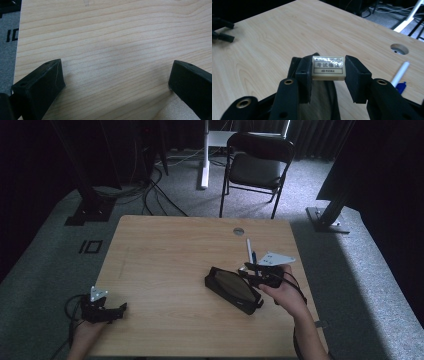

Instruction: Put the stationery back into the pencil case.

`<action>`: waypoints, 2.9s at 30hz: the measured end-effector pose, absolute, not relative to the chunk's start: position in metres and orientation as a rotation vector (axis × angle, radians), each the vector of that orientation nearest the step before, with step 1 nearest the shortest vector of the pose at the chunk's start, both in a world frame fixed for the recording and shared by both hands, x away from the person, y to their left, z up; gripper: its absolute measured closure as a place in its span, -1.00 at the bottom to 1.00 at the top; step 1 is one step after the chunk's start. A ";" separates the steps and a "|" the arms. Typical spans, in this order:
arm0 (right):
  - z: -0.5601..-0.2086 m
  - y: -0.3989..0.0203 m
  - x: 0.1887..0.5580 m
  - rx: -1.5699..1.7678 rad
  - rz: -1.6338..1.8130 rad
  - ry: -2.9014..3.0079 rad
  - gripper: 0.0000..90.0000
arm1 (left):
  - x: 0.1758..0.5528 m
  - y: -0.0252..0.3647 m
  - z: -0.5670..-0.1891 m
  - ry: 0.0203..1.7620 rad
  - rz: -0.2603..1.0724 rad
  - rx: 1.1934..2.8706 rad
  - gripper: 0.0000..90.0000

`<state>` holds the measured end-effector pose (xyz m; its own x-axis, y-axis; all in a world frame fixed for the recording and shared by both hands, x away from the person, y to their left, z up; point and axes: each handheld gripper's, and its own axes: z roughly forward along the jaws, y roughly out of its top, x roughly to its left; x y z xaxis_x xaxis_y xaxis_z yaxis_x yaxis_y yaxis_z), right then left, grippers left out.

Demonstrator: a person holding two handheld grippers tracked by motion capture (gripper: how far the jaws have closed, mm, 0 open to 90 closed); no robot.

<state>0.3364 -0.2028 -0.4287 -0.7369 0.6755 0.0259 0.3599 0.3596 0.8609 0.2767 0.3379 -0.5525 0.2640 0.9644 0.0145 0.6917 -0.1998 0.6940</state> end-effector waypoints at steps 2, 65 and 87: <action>-0.429 -0.202 0.336 0.908 1.324 2.299 0.31 | 0.277 0.338 -0.553 1.492 0.619 1.968 -0.99; -0.473 -0.158 0.360 0.917 0.973 2.669 0.31 | 0.277 0.338 -0.552 1.492 0.619 1.970 -0.99; -0.482 -0.144 0.369 0.927 0.828 2.748 0.31 | 0.277 0.338 -0.552 1.492 0.618 1.969 -0.99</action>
<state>0.3686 -0.1442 -0.4824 -0.8038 0.5924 0.0541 0.5237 0.6615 0.5368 0.2767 0.3380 -0.5525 0.2648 0.9642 0.0151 0.6922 -0.2010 0.6932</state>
